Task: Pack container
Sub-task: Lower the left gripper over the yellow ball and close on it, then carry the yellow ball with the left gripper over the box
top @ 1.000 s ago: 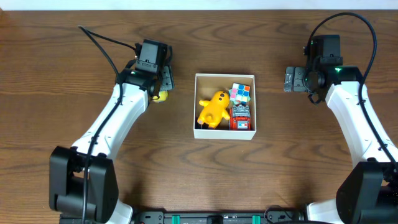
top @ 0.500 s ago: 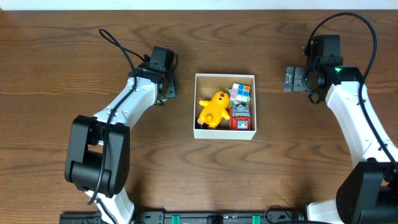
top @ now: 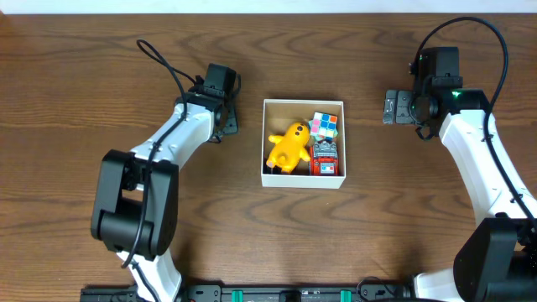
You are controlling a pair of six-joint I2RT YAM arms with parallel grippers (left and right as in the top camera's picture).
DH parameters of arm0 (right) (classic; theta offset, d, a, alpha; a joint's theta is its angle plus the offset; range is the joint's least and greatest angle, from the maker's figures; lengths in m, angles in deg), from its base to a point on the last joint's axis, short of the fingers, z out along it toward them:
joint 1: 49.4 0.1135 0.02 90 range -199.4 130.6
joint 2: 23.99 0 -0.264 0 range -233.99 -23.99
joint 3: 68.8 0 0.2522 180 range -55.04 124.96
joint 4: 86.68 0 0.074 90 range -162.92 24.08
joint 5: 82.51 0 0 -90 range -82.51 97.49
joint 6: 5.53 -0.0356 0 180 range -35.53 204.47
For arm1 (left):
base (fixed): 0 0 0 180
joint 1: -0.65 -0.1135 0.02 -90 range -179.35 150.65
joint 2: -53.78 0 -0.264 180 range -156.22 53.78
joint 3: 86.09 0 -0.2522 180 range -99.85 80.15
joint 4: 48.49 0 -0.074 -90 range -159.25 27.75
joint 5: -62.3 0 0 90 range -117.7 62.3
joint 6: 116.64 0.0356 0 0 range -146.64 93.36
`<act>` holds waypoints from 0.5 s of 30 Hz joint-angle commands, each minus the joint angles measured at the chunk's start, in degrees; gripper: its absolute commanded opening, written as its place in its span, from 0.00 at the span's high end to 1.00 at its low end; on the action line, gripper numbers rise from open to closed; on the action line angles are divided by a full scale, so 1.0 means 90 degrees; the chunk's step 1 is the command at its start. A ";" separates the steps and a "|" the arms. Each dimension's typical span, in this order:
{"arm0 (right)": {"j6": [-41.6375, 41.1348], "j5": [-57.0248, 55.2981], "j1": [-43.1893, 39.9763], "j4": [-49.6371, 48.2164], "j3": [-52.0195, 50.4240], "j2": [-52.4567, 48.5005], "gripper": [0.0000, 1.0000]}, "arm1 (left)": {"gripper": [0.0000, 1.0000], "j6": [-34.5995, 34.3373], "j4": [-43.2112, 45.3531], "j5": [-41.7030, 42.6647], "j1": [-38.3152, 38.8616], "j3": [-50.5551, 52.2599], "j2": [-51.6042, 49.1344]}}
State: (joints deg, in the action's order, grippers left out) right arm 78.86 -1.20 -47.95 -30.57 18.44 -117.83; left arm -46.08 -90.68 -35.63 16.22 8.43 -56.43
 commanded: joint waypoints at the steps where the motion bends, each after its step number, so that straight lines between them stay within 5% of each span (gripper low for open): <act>1: 0.0039 -0.0056 -0.0017 -0.0007 0.0102 0.0080 0.01 | 0.53 0.0061 -0.0024 -0.0019 -0.0010 0.0027 -0.0107; 4: 0.0039 -0.0056 -0.0017 -0.0007 0.0102 0.0080 0.01 | 0.77 0.0063 -0.0078 -0.0019 -0.0010 0.0027 -0.0066; 8: 0.0039 -0.0056 -0.0017 -0.0007 0.0102 0.0080 0.01 | 0.94 0.0063 -0.0155 -0.0019 -0.0010 0.0027 0.0090; 15: 0.0039 -0.0056 -0.0017 -0.0007 0.0102 0.0080 0.01 | 0.94 0.0063 -0.0313 0.0486 0.0039 0.0027 0.1137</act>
State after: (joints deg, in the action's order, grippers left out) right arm 78.86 -1.20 -47.95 -30.57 18.44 -117.83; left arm -45.88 -93.34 -34.84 16.24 8.52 -52.54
